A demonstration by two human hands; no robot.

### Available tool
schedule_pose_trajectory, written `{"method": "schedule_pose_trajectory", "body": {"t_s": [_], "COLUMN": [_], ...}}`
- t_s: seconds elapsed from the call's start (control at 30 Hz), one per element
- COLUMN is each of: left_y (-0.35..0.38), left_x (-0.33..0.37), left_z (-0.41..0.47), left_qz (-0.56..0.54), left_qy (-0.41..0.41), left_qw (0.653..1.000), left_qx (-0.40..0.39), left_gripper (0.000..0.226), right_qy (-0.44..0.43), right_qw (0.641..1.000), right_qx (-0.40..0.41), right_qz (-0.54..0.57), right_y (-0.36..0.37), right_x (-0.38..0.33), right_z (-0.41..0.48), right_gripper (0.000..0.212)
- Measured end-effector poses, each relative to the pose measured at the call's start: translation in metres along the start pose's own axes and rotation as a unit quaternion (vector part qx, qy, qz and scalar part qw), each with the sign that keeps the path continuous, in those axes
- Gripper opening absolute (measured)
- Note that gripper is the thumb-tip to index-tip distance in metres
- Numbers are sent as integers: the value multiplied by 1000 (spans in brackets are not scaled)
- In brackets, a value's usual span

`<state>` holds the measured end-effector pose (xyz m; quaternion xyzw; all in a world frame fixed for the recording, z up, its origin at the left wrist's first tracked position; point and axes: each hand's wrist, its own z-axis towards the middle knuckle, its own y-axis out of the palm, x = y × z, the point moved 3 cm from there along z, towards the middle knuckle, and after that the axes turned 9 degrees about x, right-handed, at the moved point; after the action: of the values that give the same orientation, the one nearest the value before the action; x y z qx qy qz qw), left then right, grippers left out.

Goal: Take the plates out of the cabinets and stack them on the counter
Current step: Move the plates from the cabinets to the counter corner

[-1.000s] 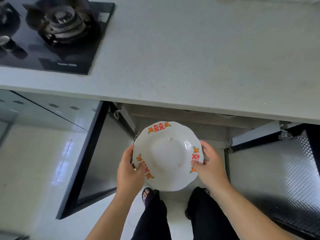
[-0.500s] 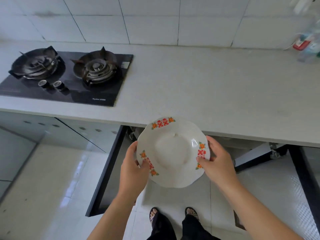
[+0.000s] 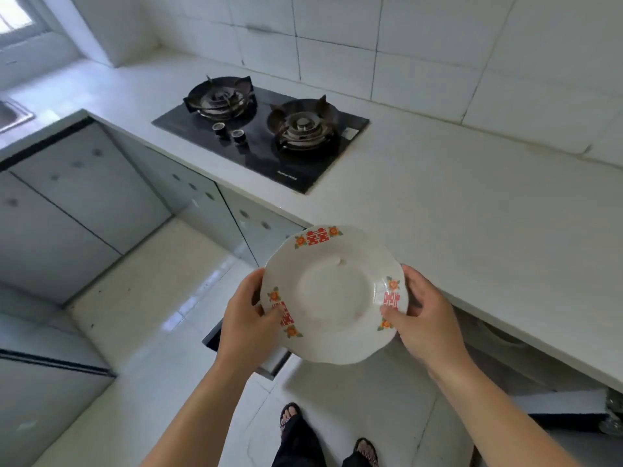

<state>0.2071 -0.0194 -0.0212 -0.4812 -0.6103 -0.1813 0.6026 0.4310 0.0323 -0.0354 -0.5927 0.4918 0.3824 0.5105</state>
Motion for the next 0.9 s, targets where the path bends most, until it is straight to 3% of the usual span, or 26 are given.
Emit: {"method": "schedule_pose_trajectory", "body": {"t_s": [0.5,0.9], "left_y": [-170,-387], "left_x": [-34,-92], "left_z": [4,76], "left_qz": [-19,-23], "left_qy": [-39,-43], "left_qw": [978,961], "left_qx": [204,273], "left_gripper": [53,58], "right_qy": [-41,-28], "right_qw": [980,972], "right_qx": [-193,-234], "right_qz": [-27,9], "right_y": [170,402], "right_x": [-60,-118], "right_z": [-21,-76], "right_gripper": [54,55]}}
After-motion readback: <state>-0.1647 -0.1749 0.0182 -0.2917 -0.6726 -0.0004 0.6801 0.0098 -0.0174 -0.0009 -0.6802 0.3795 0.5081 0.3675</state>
